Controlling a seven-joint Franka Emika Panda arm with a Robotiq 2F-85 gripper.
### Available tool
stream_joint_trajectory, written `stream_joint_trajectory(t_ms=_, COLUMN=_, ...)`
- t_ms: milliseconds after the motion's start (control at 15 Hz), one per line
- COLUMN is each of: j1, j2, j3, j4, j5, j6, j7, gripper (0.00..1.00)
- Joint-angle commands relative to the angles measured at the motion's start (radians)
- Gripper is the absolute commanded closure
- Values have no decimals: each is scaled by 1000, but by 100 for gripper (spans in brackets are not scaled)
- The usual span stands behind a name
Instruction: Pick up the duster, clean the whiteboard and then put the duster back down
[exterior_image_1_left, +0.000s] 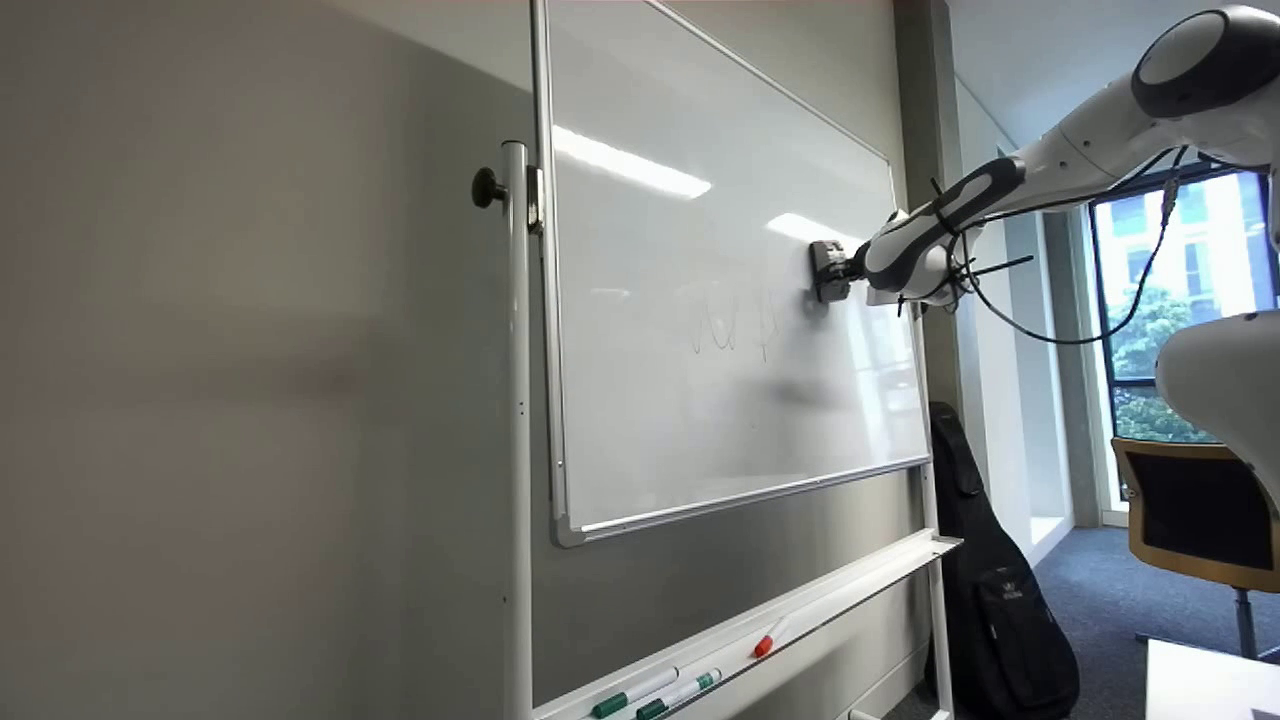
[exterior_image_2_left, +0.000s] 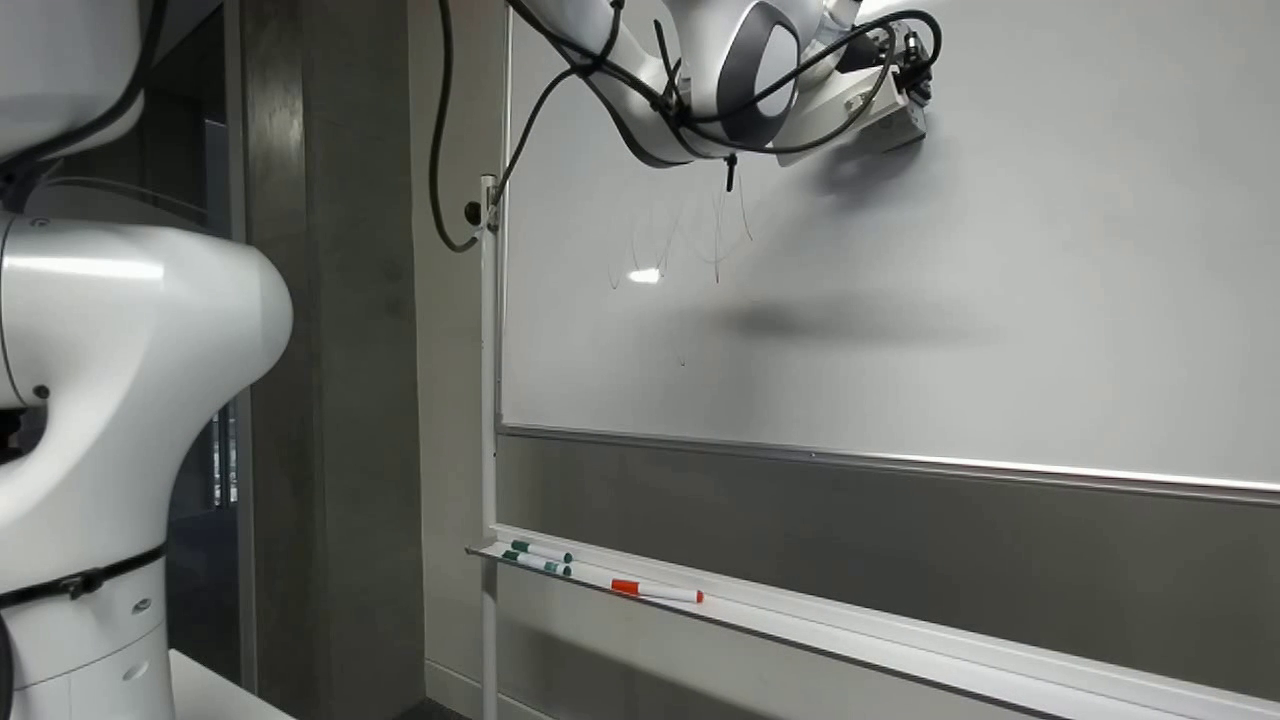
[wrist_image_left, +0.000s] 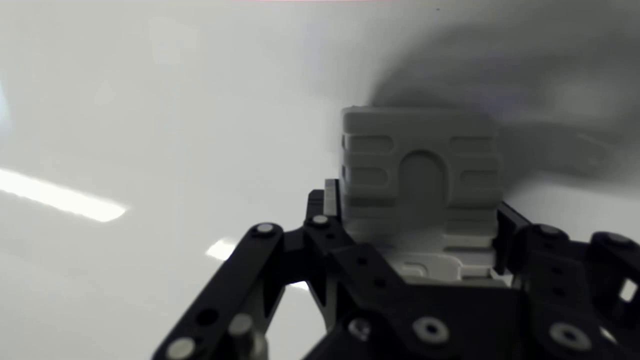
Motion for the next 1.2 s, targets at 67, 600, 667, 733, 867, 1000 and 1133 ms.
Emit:
stream_joint_trajectory(t_ms=67, j1=-139, j2=34, j3=140, j4=-128, j5=-27, j6=-2, j7=39, gripper=62)
stream_joint_trajectory(t_ms=600, j1=-328, j2=-37, j3=351, j4=-274, j5=-114, j6=-9, j7=40, gripper=62)
stream_joint_trajectory(t_ms=667, j1=-401, j2=-57, j3=427, j4=-322, j5=-135, j6=-13, j7=43, gripper=62)
stream_joint_trajectory(t_ms=733, j1=-464, j2=-64, j3=493, j4=-369, j5=-149, j6=-11, j7=46, gripper=62)
stream_joint_trajectory(t_ms=867, j1=-587, j2=-83, j3=639, j4=-460, j5=-149, j6=-21, j7=29, gripper=62)
stream_joint_trajectory(t_ms=1000, j1=-676, j2=-94, j3=753, j4=-528, j5=-135, j6=-22, j7=24, gripper=62)
stream_joint_trajectory(t_ms=1133, j1=-746, j2=-106, j3=842, j4=-570, j5=-124, j6=-22, j7=17, gripper=62)
